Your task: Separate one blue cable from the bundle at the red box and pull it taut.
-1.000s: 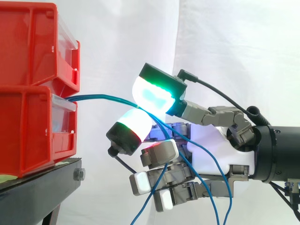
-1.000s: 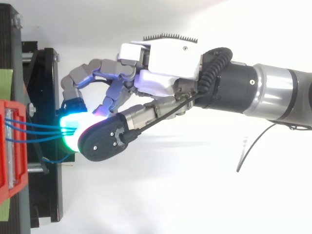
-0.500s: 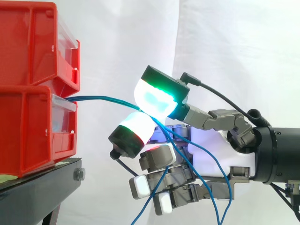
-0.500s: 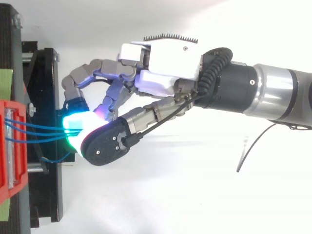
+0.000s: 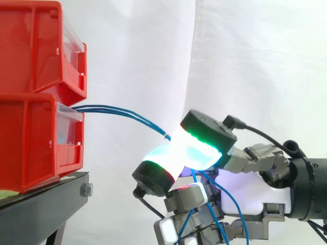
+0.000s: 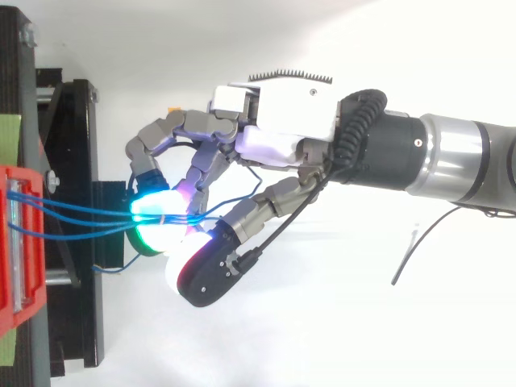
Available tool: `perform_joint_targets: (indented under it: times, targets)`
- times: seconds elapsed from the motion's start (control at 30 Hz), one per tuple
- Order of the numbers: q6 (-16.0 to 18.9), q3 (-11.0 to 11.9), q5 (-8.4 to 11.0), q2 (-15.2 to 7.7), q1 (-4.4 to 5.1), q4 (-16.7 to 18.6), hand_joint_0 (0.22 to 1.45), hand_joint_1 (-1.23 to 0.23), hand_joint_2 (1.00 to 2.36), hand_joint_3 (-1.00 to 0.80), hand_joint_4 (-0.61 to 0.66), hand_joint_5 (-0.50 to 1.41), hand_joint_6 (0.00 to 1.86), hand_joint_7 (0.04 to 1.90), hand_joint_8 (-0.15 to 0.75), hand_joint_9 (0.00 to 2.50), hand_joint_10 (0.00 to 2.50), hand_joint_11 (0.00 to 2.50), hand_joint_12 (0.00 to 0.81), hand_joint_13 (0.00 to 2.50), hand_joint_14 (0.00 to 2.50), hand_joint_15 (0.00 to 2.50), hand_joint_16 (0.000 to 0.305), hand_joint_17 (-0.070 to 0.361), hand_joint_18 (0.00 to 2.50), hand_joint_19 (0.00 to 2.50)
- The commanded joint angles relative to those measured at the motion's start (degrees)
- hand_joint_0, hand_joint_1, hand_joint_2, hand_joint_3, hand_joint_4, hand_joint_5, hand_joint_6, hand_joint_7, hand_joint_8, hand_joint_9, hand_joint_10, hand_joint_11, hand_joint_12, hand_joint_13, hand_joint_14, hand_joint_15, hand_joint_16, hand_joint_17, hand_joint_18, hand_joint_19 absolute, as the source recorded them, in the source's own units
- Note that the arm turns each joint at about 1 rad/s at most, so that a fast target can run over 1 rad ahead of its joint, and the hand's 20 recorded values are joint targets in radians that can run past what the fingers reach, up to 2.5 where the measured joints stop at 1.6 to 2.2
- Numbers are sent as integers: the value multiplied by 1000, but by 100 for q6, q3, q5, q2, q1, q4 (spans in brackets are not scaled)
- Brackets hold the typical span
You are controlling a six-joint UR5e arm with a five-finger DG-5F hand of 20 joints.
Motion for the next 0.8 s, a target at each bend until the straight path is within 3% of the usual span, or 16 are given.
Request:
perform_joint_targets:
  times: [0.0,0.2,0.4,0.53,0.77]
  targets:
    - [18,-2,2,2,2,43,480,-948,1000,-500,31,-163,886,1259,342,1169,28,1296,415,971,25,677,56,126,902,769]
    - [18,-2,2,2,2,60,410,-858,1000,-500,66,-162,861,1192,369,1182,25,1266,449,995,24,668,64,144,963,761]
    - [36,-11,-7,2,-7,87,452,-543,1000,-500,67,-159,844,1146,364,1195,28,1254,450,1010,24,658,63,141,969,793]
    - [106,-2,-7,2,-24,227,504,-520,1000,-500,59,-161,836,1177,342,1188,29,1277,428,996,25,677,58,130,928,822]
    - [238,7,-16,2,-24,561,615,-649,1000,-500,33,-161,826,1249,318,1172,31,1282,406,974,27,691,53,118,882,861]
